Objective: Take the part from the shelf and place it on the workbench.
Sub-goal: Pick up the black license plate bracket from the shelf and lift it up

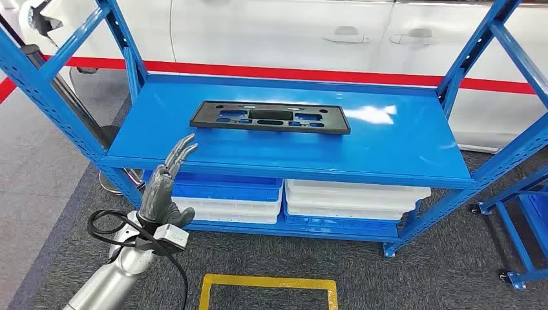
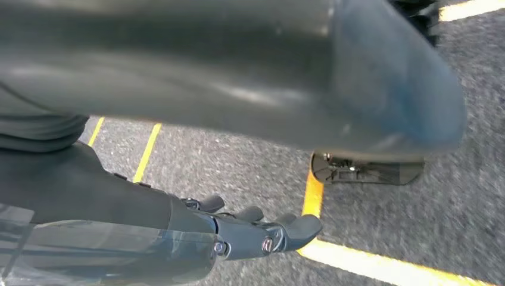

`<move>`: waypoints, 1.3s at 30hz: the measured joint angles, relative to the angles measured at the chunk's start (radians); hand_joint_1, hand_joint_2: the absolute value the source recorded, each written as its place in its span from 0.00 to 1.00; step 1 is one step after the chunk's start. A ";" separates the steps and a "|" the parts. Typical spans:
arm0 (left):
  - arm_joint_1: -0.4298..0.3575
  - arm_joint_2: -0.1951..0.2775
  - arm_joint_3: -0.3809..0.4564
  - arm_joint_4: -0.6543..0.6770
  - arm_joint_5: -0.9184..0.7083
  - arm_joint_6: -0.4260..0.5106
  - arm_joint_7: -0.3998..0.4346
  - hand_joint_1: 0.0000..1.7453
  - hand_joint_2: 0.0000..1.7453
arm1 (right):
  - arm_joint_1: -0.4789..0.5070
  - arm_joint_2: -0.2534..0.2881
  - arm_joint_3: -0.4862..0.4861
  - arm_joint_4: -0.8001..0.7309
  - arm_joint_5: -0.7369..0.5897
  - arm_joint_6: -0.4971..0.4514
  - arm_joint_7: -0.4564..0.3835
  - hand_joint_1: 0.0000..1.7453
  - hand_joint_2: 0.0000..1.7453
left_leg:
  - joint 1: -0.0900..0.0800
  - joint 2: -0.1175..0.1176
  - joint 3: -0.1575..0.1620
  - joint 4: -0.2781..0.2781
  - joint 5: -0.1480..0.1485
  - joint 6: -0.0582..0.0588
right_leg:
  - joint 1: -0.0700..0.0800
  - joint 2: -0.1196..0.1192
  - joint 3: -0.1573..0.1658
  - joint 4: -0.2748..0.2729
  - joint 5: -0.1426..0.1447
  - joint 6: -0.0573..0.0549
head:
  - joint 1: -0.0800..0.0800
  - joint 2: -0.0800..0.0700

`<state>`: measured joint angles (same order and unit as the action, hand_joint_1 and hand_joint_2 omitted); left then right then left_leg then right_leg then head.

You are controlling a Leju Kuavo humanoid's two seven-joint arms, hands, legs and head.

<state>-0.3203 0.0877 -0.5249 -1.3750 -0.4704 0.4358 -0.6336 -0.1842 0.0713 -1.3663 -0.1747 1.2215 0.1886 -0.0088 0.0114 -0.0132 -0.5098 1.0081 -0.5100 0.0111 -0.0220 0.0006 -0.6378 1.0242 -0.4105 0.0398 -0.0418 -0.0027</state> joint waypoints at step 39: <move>-0.038 0.011 -0.009 0.026 -0.054 -0.068 0.107 0.00 0.00 | 0.001 0.000 0.009 0.002 -0.010 -0.013 0.009 0.00 0.00 | -0.008 0.016 -0.042 0.000 0.042 0.016 | 0.013 0.001 0.031 -0.016 -0.022 -0.029 | -0.001 0.000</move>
<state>-0.3582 0.0988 -0.5344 -1.3487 -0.5240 0.3681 -0.5264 -0.1833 0.0717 -1.3575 -0.1728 1.2113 0.1755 0.0000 0.0036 0.0031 -0.5513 1.0084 -0.4683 0.0267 -0.0088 0.0020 -0.6069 1.0079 -0.4325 0.0107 -0.0423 -0.0027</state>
